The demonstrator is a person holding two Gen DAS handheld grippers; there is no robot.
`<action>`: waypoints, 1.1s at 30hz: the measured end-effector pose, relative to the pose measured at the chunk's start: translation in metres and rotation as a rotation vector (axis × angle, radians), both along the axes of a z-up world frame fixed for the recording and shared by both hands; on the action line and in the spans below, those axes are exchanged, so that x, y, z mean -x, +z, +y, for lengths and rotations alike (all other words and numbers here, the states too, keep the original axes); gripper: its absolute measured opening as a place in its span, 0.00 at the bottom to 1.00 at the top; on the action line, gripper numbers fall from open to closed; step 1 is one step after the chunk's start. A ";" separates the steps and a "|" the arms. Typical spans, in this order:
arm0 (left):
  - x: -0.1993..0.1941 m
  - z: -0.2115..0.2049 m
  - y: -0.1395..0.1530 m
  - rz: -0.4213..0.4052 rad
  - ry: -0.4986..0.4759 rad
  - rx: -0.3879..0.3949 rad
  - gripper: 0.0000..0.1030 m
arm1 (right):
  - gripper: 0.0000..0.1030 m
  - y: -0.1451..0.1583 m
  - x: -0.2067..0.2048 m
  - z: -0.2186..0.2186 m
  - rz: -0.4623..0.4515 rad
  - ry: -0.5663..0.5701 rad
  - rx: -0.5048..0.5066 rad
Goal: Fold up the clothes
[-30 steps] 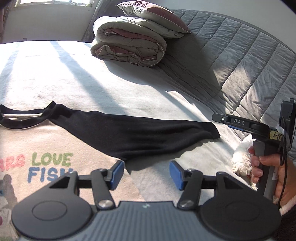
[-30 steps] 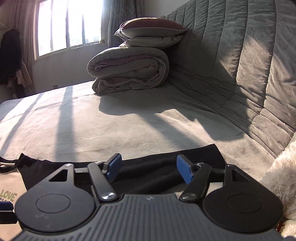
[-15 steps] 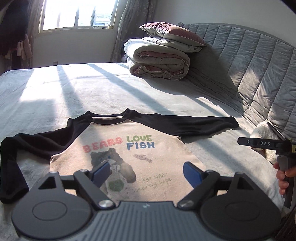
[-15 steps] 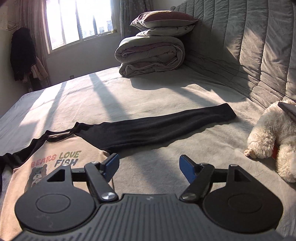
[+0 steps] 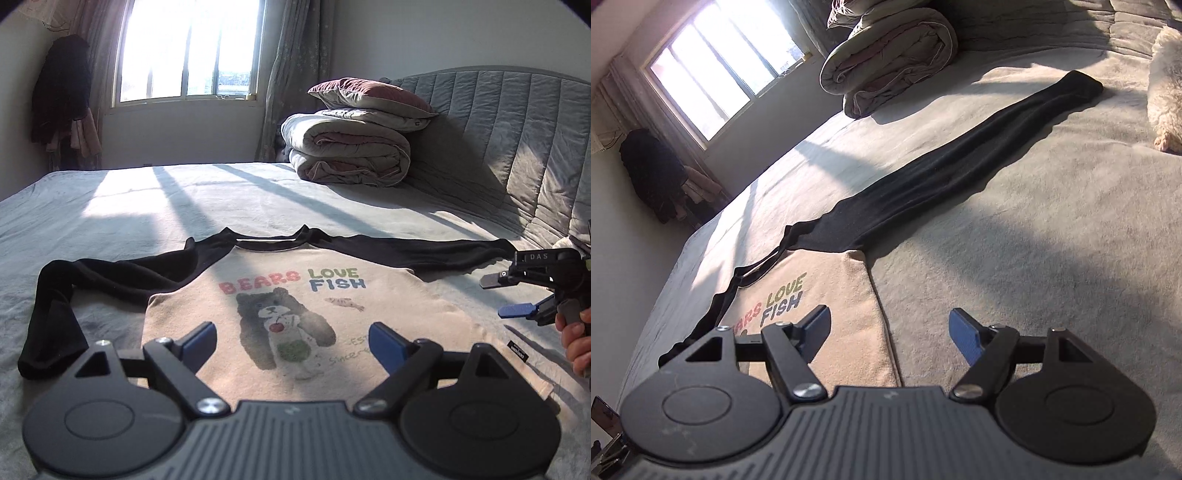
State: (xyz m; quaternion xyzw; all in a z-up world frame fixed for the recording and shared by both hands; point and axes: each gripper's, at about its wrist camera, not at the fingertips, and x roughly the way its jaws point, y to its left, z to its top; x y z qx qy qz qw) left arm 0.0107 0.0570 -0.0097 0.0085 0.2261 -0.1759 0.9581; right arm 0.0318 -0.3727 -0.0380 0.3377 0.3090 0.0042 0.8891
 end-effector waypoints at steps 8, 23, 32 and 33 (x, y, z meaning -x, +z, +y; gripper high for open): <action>-0.009 -0.016 -0.018 -0.014 -0.020 -0.004 0.87 | 0.58 -0.038 -0.067 -0.043 -0.045 -0.124 -0.368; -0.051 -0.001 -0.048 0.173 0.070 0.051 0.87 | 0.23 -0.060 -0.089 -0.161 -0.201 -0.444 -0.626; -0.055 -0.003 -0.054 0.184 0.068 0.025 0.87 | 0.20 -0.064 -0.083 -0.212 -0.248 -0.561 -0.610; -0.055 -0.003 -0.054 0.184 0.069 0.020 0.87 | 0.19 -0.065 -0.084 -0.216 -0.249 -0.571 -0.606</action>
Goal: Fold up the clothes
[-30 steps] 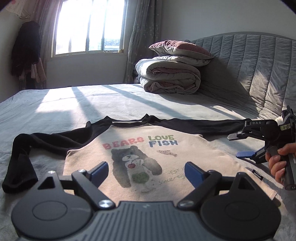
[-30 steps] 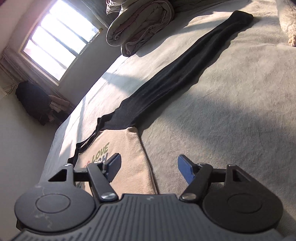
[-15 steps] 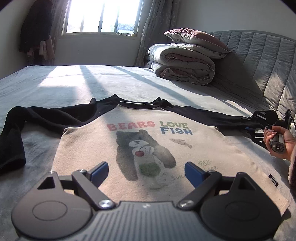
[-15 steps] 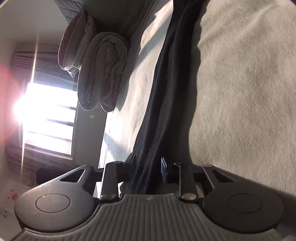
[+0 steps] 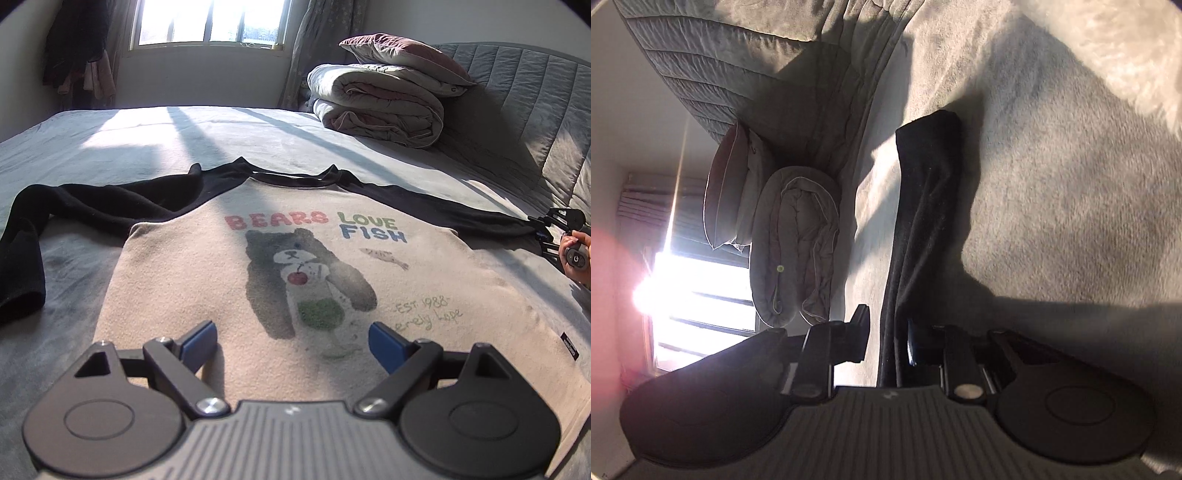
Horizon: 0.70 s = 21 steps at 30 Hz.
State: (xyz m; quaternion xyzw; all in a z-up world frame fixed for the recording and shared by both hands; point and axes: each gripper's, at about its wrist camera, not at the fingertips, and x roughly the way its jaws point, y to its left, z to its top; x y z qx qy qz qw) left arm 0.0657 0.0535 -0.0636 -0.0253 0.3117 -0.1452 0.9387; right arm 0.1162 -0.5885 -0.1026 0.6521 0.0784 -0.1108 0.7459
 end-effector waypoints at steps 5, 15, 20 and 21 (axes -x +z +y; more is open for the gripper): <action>-0.002 -0.001 0.001 0.004 0.002 -0.021 0.87 | 0.04 0.009 -0.004 -0.004 0.147 -0.079 0.113; -0.006 -0.003 0.002 0.012 0.006 -0.063 0.87 | 0.19 0.046 -0.010 0.043 0.485 -0.010 0.602; -0.011 0.007 0.007 0.040 0.066 -0.112 0.87 | 0.48 0.064 0.008 0.059 0.482 -0.023 0.584; -0.012 0.011 0.008 0.049 0.081 -0.117 0.87 | 0.48 0.068 0.013 0.062 0.475 -0.020 0.574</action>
